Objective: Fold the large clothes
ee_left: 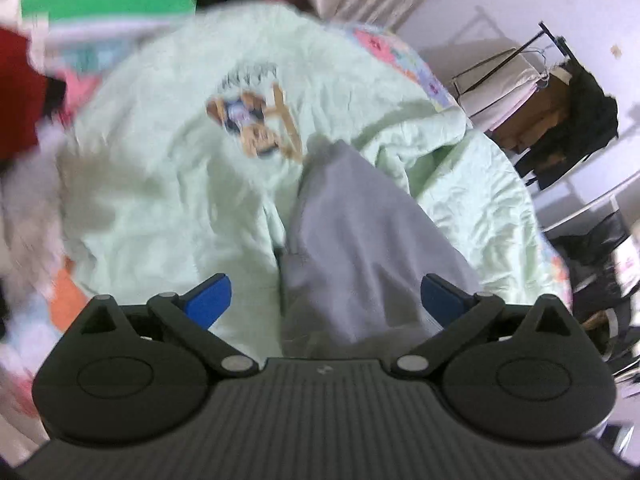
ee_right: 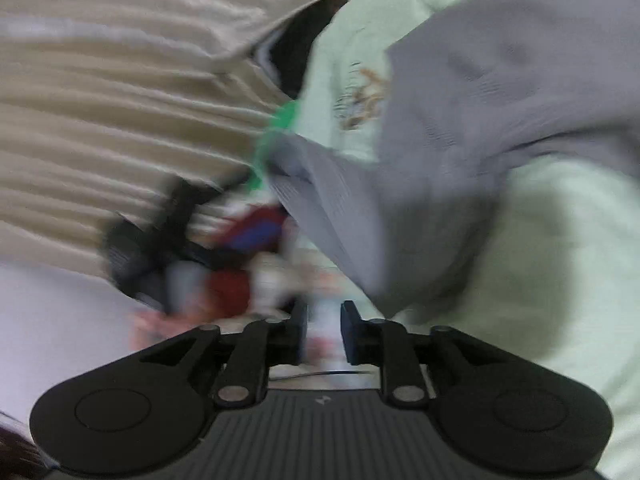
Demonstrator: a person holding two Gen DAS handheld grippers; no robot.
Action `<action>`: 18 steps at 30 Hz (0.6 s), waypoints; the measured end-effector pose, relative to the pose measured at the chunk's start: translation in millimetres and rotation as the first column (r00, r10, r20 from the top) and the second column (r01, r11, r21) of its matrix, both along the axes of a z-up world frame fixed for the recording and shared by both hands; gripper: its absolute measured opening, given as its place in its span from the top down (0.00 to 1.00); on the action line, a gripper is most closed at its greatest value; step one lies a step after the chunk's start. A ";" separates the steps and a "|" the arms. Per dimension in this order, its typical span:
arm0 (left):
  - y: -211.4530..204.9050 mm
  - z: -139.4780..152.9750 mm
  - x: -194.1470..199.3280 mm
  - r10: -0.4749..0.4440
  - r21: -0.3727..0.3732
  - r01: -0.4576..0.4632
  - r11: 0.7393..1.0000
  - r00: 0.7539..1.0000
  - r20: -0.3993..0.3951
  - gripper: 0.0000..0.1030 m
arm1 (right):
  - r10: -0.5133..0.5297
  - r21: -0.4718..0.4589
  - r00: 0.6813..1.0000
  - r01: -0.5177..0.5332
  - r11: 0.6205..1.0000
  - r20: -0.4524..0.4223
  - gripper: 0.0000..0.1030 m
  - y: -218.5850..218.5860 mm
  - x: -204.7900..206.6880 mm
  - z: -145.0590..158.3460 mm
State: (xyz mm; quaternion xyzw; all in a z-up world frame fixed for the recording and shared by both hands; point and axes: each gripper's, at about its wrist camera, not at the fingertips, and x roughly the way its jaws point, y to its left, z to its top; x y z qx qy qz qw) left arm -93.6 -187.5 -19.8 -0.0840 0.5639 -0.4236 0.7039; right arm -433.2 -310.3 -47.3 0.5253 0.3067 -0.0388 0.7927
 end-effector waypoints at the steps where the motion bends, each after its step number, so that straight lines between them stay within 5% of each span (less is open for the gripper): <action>1: -7.9 -14.2 2.1 -0.017 0.014 0.017 1.000 0.998 -0.054 0.00 | -0.005 -0.069 1.000 0.004 0.998 -0.012 0.71 2.7 -0.4 5.4; 4: -22.6 -47.5 3.4 -0.046 0.076 0.057 0.995 0.990 -0.136 0.00 | -0.001 -0.277 0.998 -0.017 0.961 -0.065 0.48 16.3 1.8 22.5; 7: -31.2 -72.5 3.2 -0.043 0.133 0.068 0.989 0.983 -0.178 0.00 | 0.050 -0.520 0.990 -0.114 0.846 -0.135 0.43 42.3 16.6 38.0; 11: -35.4 -82.6 4.8 -0.034 0.149 0.062 0.987 0.983 -0.183 0.00 | 0.130 -0.622 0.960 -0.261 0.739 -0.248 0.38 66.2 41.9 33.2; 16: -41.3 -84.4 -0.9 -0.077 0.100 0.095 0.990 0.982 -0.171 0.03 | 0.253 -0.723 0.898 -0.440 0.533 -0.360 0.27 100.1 70.6 17.5; 17: -42.9 -82.8 -2.4 -0.092 0.085 0.105 0.991 0.985 -0.149 0.11 | 0.275 -0.734 0.882 -0.472 0.489 -0.383 0.26 104.9 74.5 13.0; 18: -44.4 -79.7 -3.6 -0.104 0.070 0.113 0.991 0.987 -0.121 0.36 | 0.295 -0.738 0.860 -0.510 0.442 -0.417 0.26 107.5 81.0 6.9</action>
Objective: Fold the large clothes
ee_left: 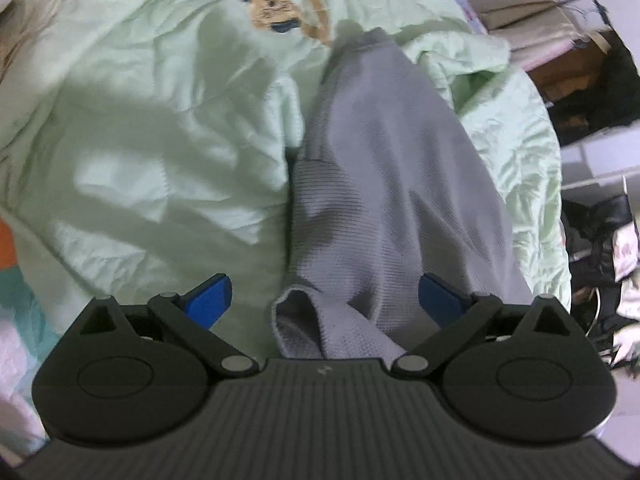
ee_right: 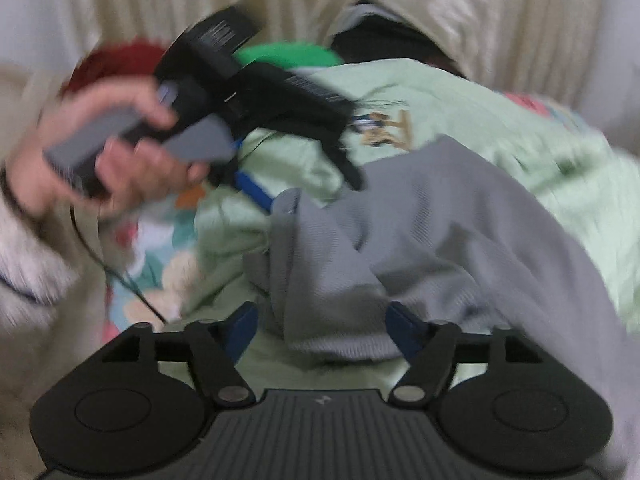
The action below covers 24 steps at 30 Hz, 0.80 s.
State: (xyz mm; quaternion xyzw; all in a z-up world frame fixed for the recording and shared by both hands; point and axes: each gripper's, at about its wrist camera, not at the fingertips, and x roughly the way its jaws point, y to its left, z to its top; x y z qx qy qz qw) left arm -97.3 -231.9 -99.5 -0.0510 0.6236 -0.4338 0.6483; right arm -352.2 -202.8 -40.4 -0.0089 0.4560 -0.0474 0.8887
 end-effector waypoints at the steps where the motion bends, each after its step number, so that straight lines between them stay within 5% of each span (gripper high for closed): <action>1: -1.7 2.9 -1.1 -0.005 -0.015 0.005 1.000 1.000 0.022 0.50 | 0.021 -0.034 0.998 -0.022 0.999 -0.051 0.33 -2.7 10.8 -9.8; 3: -4.6 8.4 -4.4 0.002 -0.033 0.000 0.999 0.999 0.053 0.84 | -0.011 0.005 0.995 0.011 1.000 -0.095 0.70 -18.6 22.4 -17.2; 4: -5.8 12.7 -5.4 0.008 -0.055 -0.004 0.999 0.998 0.063 0.91 | -0.026 0.063 0.995 0.032 0.997 -0.097 0.95 -31.2 26.9 -17.4; 8: -16.1 40.2 -0.9 0.026 -0.208 -0.009 0.978 0.997 0.076 0.96 | -0.124 0.330 0.992 0.108 0.938 0.027 0.95 -88.7 22.9 9.1; 11: -37.2 62.6 14.5 0.057 -0.277 -0.020 0.961 0.991 0.125 0.96 | -0.277 0.505 0.953 0.181 0.844 0.121 0.95 -157.2 12.7 34.8; 13: -60.0 70.8 28.2 0.077 -0.273 -0.026 0.962 0.981 0.177 0.90 | -0.340 0.533 0.930 0.220 0.817 0.137 0.95 -191.4 9.3 43.6; 14: -70.2 70.7 35.0 0.095 -0.251 -0.045 0.967 0.977 0.189 0.75 | -0.383 0.556 0.914 0.251 0.792 0.132 0.95 -210.3 8.1 42.8; 15: -78.5 67.7 41.7 0.122 -0.218 -0.079 0.973 0.974 0.191 0.45 | -0.423 0.582 0.898 0.280 0.764 0.123 0.95 -227.7 7.1 40.6; 16: -87.8 62.6 49.5 0.128 -0.165 -0.097 0.982 0.974 0.189 0.35 | -0.488 0.604 0.868 0.341 0.720 0.093 0.95 -249.1 5.0 33.1; 18: -93.2 53.2 57.3 0.096 -0.079 -0.084 0.993 0.980 0.171 0.33 | -0.559 0.564 0.829 0.447 0.694 0.031 0.87 -269.2 0.4 19.0; 20: -79.7 44.4 55.9 0.049 -0.072 -0.037 0.997 0.983 0.178 0.28 | -0.586 0.535 0.810 0.497 0.683 -0.004 0.76 -271.9 -5.1 12.4; 22: -62.2 31.5 53.4 0.033 -0.075 -0.020 0.997 0.984 0.177 0.15 | -0.577 0.593 0.817 0.455 0.664 0.019 0.61 -262.9 -22.2 9.5; 24: -47.5 18.0 51.6 0.021 -0.077 -0.008 0.997 0.986 0.167 0.13 | -0.552 0.632 0.833 0.417 0.653 0.021 0.46 -255.3 -28.9 7.2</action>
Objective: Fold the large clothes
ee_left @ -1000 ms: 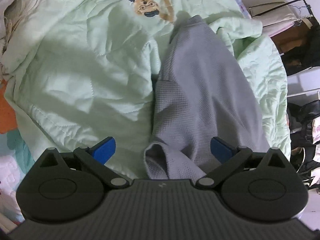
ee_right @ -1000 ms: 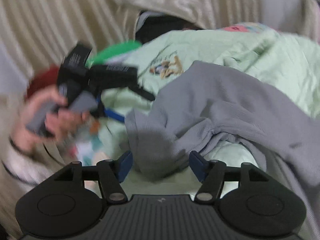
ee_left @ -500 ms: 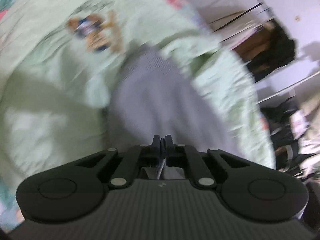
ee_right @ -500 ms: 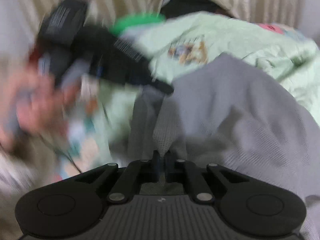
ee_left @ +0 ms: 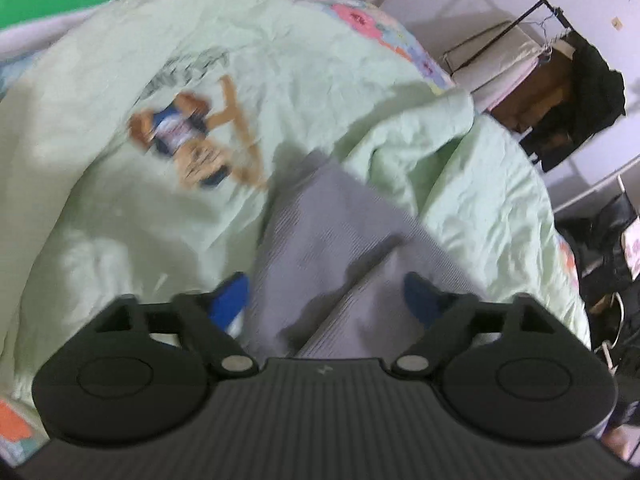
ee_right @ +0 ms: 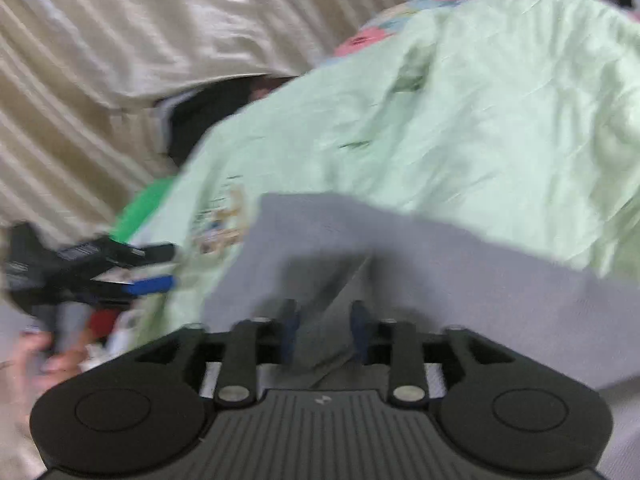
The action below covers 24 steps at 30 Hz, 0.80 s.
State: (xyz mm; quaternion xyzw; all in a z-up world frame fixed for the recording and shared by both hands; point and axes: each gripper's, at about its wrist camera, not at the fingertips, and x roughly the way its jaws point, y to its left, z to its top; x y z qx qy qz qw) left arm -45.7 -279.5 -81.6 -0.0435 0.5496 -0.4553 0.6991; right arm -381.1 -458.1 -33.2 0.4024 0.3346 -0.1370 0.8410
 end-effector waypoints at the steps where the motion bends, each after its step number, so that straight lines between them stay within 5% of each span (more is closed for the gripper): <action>1: 3.5 -7.7 0.1 0.001 -0.001 -0.001 1.000 1.000 -0.018 0.13 | 0.024 0.023 1.000 -0.025 0.999 0.018 0.46 7.7 -5.2 -1.2; 4: 0.9 -19.5 -6.1 -0.050 0.002 0.050 0.999 0.999 -0.011 0.12 | 0.119 -0.031 0.993 -0.119 0.992 -0.005 0.47 30.6 -7.4 2.8; 6: -6.5 -19.5 -19.5 -0.128 0.033 0.125 0.992 0.989 0.077 0.18 | 0.183 -0.133 0.980 -0.192 0.972 -0.077 0.51 43.1 -1.1 8.0; 7: -9.1 -18.9 -27.3 -0.152 0.066 0.144 0.987 0.979 0.137 0.32 | 0.191 -0.169 0.975 -0.208 0.964 -0.110 0.76 47.5 2.0 8.9; 8: -12.5 -18.7 -34.7 -0.165 0.119 0.144 0.982 0.967 0.193 0.71 | 0.197 -0.204 0.970 -0.224 0.953 -0.142 0.90 51.9 5.0 9.7; 9: -16.0 -19.9 -38.5 -0.168 0.169 0.133 0.977 0.962 0.216 0.88 | 0.162 -0.230 0.973 -0.198 0.953 -0.165 0.90 52.8 8.5 9.8; 11: -13.3 -19.0 -34.6 -0.137 0.162 0.108 0.981 0.975 0.174 0.88 | 0.091 -0.305 0.985 -0.133 0.943 -0.150 0.88 57.5 4.6 15.7; 12: -9.4 -15.4 -31.0 -0.112 0.148 0.089 0.985 0.982 0.154 0.87 | 0.091 -0.332 0.985 -0.136 0.934 -0.148 0.84 60.7 3.2 18.3; 14: -1.4 -4.9 -25.7 -0.083 0.147 0.061 0.987 0.986 0.146 0.79 | 0.097 -0.429 0.984 -0.151 0.890 -0.146 0.55 79.6 -3.0 33.1; 17: 14.4 6.7 -23.7 -0.044 0.199 0.019 0.980 0.991 0.123 0.16 | 0.160 -0.531 0.978 -0.206 0.822 -0.132 0.45 109.2 -7.4 54.8; 20: 44.2 -2.6 -39.4 -0.043 0.263 0.018 0.965 0.995 0.088 0.10 | 0.394 -0.468 0.900 -0.435 0.769 -0.189 0.45 142.3 10.2 59.8; 24: 45.9 -15.7 -50.8 -0.116 0.274 0.116 0.955 0.993 -0.016 0.10 | 0.479 -0.416 0.796 -0.603 0.680 -0.371 0.47 158.1 51.8 36.9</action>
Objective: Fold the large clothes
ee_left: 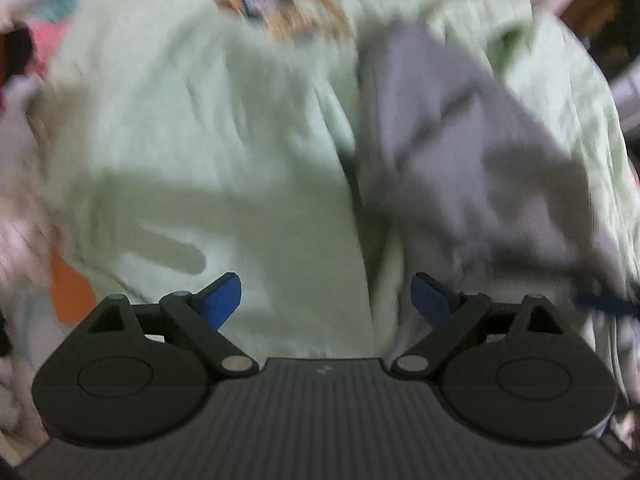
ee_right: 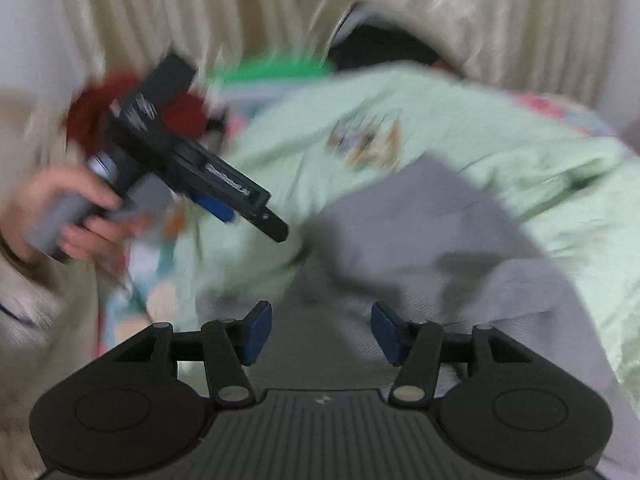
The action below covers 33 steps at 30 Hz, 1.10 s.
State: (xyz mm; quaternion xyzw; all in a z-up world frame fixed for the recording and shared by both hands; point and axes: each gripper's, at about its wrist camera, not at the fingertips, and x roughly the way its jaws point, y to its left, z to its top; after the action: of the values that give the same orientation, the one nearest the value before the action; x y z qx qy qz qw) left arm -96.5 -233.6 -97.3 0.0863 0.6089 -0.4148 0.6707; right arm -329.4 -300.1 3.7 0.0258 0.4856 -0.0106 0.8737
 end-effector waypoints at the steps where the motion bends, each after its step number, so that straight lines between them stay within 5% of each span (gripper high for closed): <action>1: -0.7 2.2 -0.4 0.005 -0.024 -0.005 1.000 1.000 0.009 0.10 | 0.017 -0.026 0.999 -0.018 1.000 -0.044 0.47 -0.7 8.9 -9.5; 4: -1.6 3.8 -1.4 0.000 -0.020 0.001 1.000 0.999 0.033 0.10 | 0.027 -0.081 0.990 -0.038 0.996 -0.140 0.53 -3.1 23.6 -39.1; 6: 0.0 5.5 1.0 0.007 -0.018 -0.006 1.000 0.999 0.047 0.10 | 0.050 -0.080 0.986 -0.064 0.995 -0.158 0.89 -1.5 22.0 -45.3; 7: 1.3 7.3 2.7 0.015 -0.023 -0.014 1.000 0.999 0.052 0.10 | 0.049 -0.069 0.989 -0.059 0.996 -0.140 0.97 0.4 16.3 -42.2; 12: 8.6 21.3 3.4 -0.016 -0.112 0.021 0.993 0.999 0.043 0.10 | 0.026 0.052 0.999 -0.028 0.998 0.032 0.97 13.3 -32.1 -14.9; 17: 4.6 32.7 -13.0 -0.179 -0.238 0.193 0.952 0.981 0.080 0.10 | -0.079 0.233 0.991 0.053 0.971 0.103 0.97 0.2 -83.0 -3.4; 21: -2.4 31.2 -43.9 -0.404 -0.280 0.444 0.851 0.895 0.189 0.10 | -0.112 0.309 0.986 0.069 0.949 0.122 0.97 -11.0 -111.3 -8.9; 26: -13.8 19.5 -83.7 -0.607 -0.292 0.639 0.712 0.769 0.202 0.10 | -0.057 0.225 0.987 0.022 0.974 0.150 0.84 -3.8 -116.0 0.0; 30: -7.9 26.4 -96.3 -0.641 -0.326 0.683 0.654 0.729 0.239 0.10 | 0.052 0.080 0.981 -0.069 0.994 0.187 0.55 15.1 -111.2 12.6; 33: -1.6 34.1 -90.6 -0.624 -0.358 0.670 0.651 0.740 0.251 0.10 | 0.110 0.013 0.984 -0.113 0.994 0.140 0.44 19.3 -94.2 10.8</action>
State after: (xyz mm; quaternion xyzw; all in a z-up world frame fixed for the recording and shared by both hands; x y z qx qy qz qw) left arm -187.1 -235.2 -63.2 0.1710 0.3959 -0.7435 0.5111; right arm -423.6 -280.8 14.5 0.0083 0.4241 0.0452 0.9044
